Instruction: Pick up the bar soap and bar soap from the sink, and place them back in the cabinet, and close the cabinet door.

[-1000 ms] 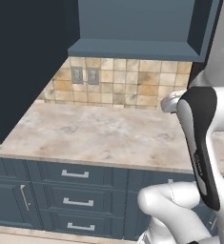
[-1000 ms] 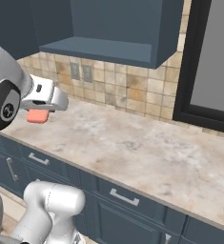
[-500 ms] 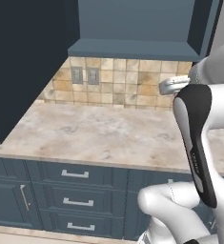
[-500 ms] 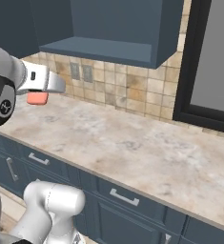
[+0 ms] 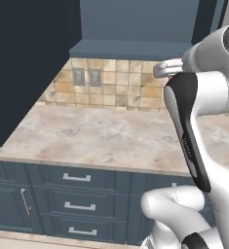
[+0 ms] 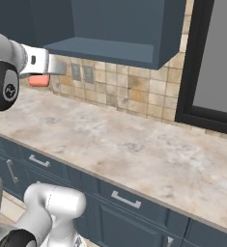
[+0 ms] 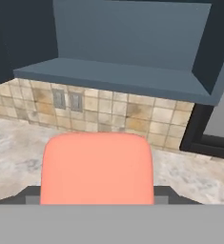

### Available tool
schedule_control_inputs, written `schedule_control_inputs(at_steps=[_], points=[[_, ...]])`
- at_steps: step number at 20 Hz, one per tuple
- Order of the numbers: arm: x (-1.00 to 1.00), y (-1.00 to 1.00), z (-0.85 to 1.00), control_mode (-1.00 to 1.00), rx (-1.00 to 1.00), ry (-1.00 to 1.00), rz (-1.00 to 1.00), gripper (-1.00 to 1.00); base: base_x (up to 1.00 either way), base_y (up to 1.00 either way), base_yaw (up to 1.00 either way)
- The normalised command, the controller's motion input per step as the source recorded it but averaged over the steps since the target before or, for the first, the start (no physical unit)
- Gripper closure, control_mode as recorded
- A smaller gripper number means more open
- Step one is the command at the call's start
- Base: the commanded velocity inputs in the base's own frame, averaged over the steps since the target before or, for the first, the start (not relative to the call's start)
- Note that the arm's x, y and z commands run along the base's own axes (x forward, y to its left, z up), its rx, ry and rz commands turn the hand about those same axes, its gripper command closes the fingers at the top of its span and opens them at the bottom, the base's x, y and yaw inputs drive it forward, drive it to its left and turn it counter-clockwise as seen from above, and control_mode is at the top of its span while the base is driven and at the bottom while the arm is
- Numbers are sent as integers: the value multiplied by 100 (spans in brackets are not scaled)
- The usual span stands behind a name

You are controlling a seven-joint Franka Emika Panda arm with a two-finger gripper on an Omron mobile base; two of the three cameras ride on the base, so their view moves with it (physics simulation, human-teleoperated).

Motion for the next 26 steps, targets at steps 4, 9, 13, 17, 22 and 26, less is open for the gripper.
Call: schedule_control_inputs(at_steps=[4,9,13,17,22,26], points=[[50,1,28,-100,0,0,-1,100,0,0,0],[51,0,17,-100,0,0,-1,100,0,0,0],[51,0,1,-100,0,0,-2,100,0,0,0],[47,0,0,-100,0,0,0,100,0,0,0],[49,0,1,-100,0,0,0,100,0,0,0],[52,0,6,-100,0,0,0,100,0,0,0]])
